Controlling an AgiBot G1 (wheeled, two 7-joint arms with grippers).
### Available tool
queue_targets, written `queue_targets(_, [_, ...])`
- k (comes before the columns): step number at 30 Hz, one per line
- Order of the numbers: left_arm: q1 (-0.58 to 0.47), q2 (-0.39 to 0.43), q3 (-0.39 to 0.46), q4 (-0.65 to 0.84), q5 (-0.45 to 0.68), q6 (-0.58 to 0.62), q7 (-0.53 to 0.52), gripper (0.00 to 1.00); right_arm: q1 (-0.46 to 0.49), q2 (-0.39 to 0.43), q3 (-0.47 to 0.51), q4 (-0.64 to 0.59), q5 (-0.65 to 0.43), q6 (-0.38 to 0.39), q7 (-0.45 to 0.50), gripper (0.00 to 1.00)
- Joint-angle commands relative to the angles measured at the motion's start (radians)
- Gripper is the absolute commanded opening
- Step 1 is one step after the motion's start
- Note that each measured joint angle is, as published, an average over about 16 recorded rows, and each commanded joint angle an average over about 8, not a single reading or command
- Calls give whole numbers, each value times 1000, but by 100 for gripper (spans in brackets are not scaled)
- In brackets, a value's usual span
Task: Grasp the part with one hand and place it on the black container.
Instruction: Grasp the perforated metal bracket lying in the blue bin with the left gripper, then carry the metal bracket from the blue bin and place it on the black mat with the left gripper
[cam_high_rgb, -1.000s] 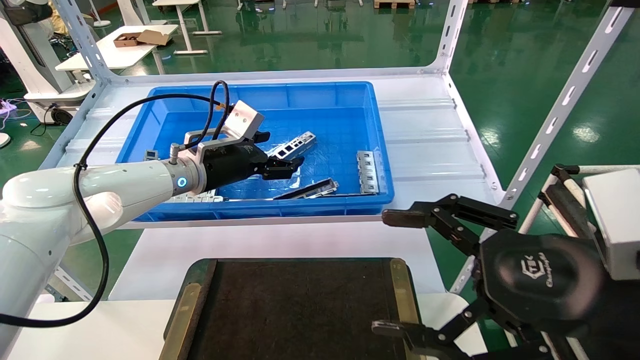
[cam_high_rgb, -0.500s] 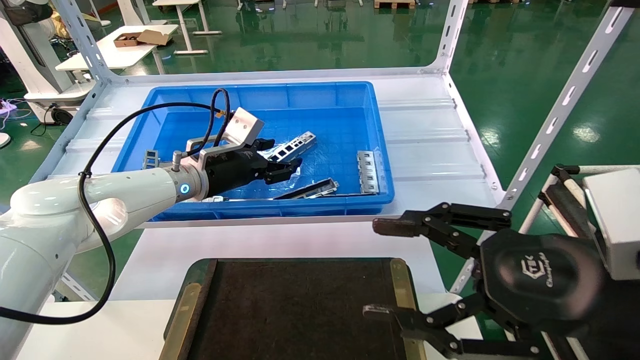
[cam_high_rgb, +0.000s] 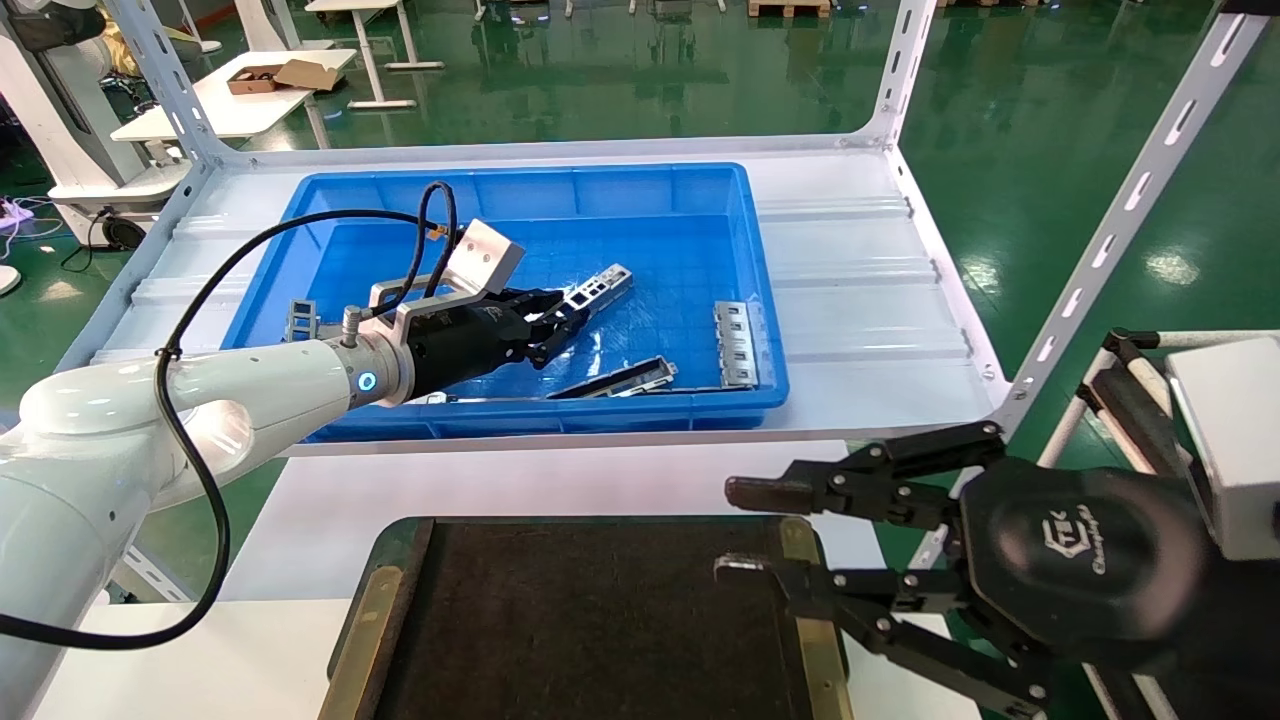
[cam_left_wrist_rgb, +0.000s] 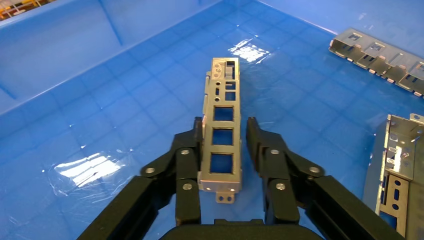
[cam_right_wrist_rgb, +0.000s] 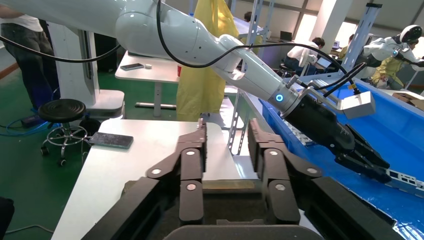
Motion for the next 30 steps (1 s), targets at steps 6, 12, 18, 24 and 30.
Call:
queue_targets(6, [-11,-20,-15,1,-23,49,-12,0,0,0,0,0,0,0,0,0])
queue_targets(12, [-30,-65,-35,-8,-54,175,-23,0,0,0,-1,0,1,0,0,0])
queue_targets(18, [-42,-125,-53,-29,-84,341,-35,0,0,1,-1,0,1,1,-1,0])
queue_targets(24, [-34,-194,-68,-68,-112,545,-69,0,0,1,-2,0,1,1,-1,0])
queue_targets(30, [16,-253,-75,-145,-139,739,-127,0,0,1,-2,0,1,1,-1,0])
